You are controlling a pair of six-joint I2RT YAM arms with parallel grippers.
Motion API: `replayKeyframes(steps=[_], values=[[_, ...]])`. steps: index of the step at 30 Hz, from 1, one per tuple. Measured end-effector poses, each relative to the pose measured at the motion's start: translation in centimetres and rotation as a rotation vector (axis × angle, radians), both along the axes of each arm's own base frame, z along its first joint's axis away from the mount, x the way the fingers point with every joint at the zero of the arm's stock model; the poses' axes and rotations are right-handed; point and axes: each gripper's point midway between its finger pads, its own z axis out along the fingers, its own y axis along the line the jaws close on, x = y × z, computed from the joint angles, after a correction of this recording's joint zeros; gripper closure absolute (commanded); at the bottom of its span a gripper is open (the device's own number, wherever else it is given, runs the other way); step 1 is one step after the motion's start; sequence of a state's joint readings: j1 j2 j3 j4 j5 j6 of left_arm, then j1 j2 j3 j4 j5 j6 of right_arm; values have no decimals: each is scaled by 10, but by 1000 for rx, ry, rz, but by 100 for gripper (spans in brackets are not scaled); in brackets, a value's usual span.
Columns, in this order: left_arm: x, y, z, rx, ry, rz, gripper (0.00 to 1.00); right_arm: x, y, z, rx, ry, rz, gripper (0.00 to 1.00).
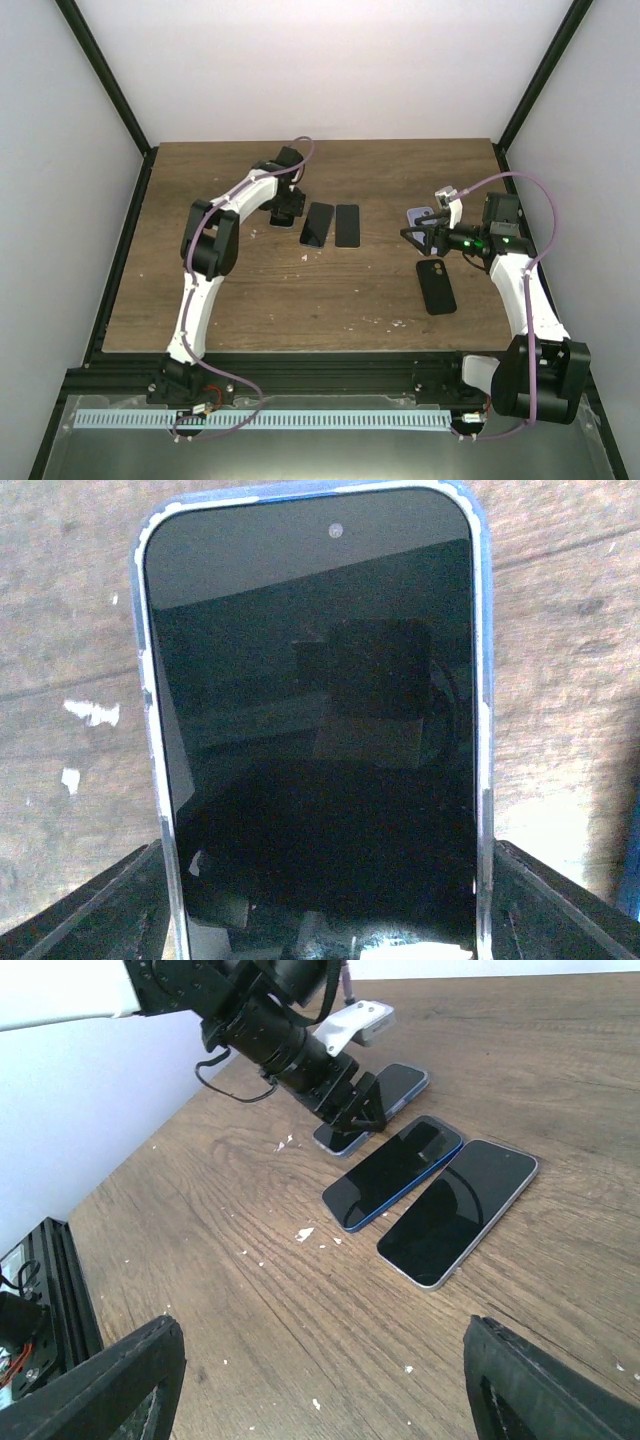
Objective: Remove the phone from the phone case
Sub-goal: Move the phone to the center of the board, then pick up the phone at the center of the board.
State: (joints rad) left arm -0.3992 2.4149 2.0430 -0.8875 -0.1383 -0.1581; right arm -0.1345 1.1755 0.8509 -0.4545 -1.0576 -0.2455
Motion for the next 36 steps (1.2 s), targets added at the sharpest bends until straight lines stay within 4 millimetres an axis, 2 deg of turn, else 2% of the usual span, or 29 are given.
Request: replayKeyframes(steps=[2,5,7,10,13,15,17,20,24,32,36], values=[[-6,2,0,-8,-4,12,30,0,0,0,-3,0,-3,23],[-39,13,1,-14,34,39,31,1,0,-1,-3,1,-3,23],[-75,22,0,-14,80,59,31,1,0,-1,-2,3,-3,23],[-140,30,2,-6,144,87,31,1,0,-3,-1,12,-2,23],[-206,19,9,-5,187,61,30,2,-1,-6,1,22,-2,23],[-246,10,11,-17,218,27,25,3,-1,-8,3,32,-1,23],[-272,13,9,-17,244,22,21,3,0,-9,7,41,2,23],[-283,31,6,-2,244,67,15,4,0,-12,14,54,8,23],[-279,46,5,7,237,119,6,4,1,-17,22,82,12,23],[-249,33,3,25,244,77,2,3,1,-19,21,95,15,23],[-247,39,-2,41,264,90,3,2,1,-20,19,91,17,23]])
